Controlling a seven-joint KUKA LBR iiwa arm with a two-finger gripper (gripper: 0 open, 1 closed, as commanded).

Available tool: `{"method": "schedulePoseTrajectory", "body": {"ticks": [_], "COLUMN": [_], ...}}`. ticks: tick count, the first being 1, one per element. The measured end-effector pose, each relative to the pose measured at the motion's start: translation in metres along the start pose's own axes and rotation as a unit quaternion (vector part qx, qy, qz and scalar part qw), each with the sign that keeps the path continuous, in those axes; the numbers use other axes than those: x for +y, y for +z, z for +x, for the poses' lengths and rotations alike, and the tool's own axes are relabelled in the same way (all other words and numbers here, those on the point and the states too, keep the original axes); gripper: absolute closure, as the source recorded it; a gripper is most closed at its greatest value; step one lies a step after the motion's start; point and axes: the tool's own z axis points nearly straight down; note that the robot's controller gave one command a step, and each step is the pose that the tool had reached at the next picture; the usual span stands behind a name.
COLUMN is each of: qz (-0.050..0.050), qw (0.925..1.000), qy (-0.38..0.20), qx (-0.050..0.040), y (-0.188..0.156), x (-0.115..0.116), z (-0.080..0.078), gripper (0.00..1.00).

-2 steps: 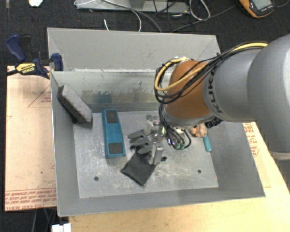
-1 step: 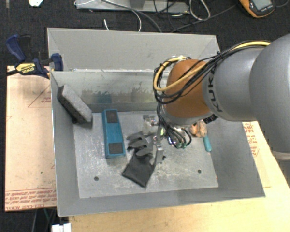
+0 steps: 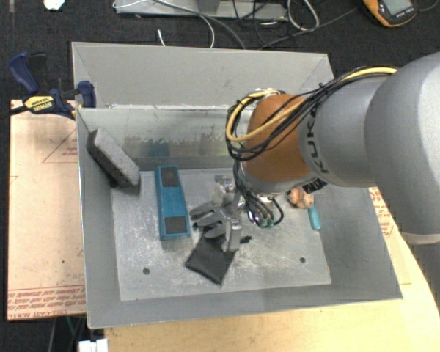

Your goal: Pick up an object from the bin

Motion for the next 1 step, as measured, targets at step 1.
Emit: {"method": "schedulePoseTrajectory", "body": {"ticks": [1], "qz": [0.000], "qw": [0.9964], "qy": [0.085], "qx": [-0.0042], "y": [0.0006], "x": [0.0399], "z": [-0.0147], "gripper": [0.00]}}
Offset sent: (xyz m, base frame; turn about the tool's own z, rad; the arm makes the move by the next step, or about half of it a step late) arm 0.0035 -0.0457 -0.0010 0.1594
